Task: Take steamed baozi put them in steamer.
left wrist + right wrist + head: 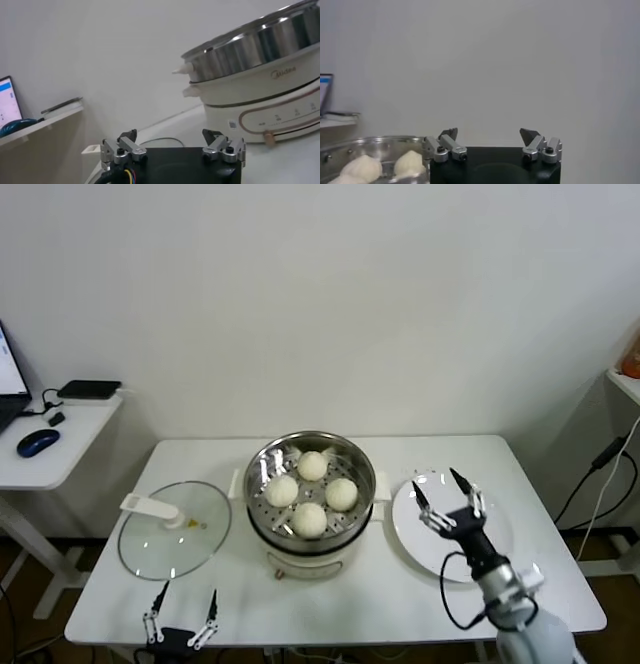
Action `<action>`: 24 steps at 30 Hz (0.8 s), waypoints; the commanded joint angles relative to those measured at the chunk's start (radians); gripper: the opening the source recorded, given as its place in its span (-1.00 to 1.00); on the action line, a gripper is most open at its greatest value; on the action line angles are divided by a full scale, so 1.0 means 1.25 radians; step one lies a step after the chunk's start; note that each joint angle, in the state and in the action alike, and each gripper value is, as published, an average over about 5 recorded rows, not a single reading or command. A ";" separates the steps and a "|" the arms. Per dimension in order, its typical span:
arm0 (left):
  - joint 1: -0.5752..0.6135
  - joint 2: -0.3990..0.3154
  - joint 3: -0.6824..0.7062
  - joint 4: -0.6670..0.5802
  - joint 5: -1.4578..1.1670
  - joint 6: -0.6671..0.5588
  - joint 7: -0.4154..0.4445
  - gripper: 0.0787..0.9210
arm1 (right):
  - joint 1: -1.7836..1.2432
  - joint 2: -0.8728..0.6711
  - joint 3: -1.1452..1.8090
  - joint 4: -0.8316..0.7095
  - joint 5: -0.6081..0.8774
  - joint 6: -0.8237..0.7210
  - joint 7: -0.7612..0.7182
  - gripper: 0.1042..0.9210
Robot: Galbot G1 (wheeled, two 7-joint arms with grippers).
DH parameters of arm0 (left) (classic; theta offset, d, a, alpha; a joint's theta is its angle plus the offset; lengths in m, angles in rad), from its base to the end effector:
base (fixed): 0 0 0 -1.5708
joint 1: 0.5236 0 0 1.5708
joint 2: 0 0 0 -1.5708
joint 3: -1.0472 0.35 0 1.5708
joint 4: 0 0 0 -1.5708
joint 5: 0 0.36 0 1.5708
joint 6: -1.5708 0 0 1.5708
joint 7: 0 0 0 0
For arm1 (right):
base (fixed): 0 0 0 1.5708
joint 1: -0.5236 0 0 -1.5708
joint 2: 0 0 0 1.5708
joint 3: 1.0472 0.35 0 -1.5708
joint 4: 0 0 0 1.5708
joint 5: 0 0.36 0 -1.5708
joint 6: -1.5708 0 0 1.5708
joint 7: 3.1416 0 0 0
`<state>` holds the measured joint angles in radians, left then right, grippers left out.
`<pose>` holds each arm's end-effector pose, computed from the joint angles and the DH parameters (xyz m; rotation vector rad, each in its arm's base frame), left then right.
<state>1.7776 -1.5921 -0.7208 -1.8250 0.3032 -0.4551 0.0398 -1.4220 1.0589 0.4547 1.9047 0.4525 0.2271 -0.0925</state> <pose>0.0805 0.0627 -0.4223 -0.0218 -3.0254 -0.5855 0.2375 -0.0932 -0.3231 -0.4696 2.9874 0.0199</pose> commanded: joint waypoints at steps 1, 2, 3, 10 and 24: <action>-0.001 0.002 -0.002 0.001 -0.004 -0.001 -0.001 0.77 | -0.193 0.235 0.097 -0.009 -0.121 0.200 0.043 0.76; -0.001 0.001 -0.002 0.001 -0.004 -0.001 -0.001 0.77 | -0.200 0.243 0.095 -0.014 -0.127 0.210 0.047 0.76; -0.001 0.001 -0.002 0.001 -0.005 -0.001 -0.001 0.77 | -0.205 0.249 0.094 -0.018 -0.132 0.217 0.050 0.76; -0.004 0.000 0.002 0.011 -0.003 -0.003 -0.002 0.77 | -0.219 0.262 0.086 -0.042 -0.149 0.238 0.069 0.76; -0.003 -0.006 0.005 0.006 0.002 -0.003 -0.002 0.77 | -0.215 0.261 0.080 -0.050 -0.150 0.227 0.074 0.76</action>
<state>1.7725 -1.5980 -0.7145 -1.8156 0.3037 -0.4593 0.0377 -1.6614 1.3496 0.5465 1.8497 0.2864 0.4835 -0.0116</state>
